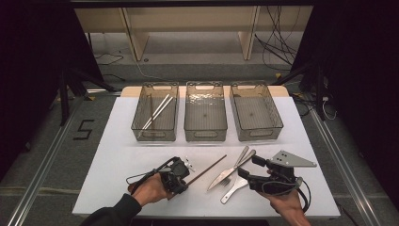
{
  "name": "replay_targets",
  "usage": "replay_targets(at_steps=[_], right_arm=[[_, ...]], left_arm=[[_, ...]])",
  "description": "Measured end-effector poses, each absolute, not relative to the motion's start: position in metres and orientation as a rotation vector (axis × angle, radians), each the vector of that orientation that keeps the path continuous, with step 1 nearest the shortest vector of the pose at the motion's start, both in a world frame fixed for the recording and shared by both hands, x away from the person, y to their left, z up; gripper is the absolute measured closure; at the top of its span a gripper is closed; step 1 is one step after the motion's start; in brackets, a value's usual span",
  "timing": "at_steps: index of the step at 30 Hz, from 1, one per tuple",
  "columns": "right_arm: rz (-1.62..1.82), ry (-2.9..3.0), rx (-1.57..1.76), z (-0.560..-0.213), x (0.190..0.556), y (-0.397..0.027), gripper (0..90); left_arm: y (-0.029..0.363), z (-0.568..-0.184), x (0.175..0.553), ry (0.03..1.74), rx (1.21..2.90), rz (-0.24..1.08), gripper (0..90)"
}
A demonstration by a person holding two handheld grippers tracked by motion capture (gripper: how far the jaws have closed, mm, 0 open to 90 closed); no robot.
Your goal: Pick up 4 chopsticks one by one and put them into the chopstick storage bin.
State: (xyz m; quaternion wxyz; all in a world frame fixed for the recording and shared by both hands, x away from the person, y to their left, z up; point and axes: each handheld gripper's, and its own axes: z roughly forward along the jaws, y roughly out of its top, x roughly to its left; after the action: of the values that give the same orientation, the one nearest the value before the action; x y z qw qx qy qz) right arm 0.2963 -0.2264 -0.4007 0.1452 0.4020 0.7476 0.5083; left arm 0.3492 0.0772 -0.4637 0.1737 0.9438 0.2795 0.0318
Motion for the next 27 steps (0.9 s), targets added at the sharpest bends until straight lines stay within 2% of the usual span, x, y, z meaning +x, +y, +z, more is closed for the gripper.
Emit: replay_targets(at_steps=[6, 27], right_arm=[[1.464, 2.152, 1.158, -0.4007, 0.2963, -0.2262, 30.3], [1.463, 2.153, 1.159, -0.4008, 0.2964, -0.2262, 30.3]], left_arm=[[0.0783, -0.4634, 0.3505, 0.787, 2.679, 0.085, 83.1], [0.0789, -0.462, 0.352, 0.76, 2.683, 0.106, 83.9]])
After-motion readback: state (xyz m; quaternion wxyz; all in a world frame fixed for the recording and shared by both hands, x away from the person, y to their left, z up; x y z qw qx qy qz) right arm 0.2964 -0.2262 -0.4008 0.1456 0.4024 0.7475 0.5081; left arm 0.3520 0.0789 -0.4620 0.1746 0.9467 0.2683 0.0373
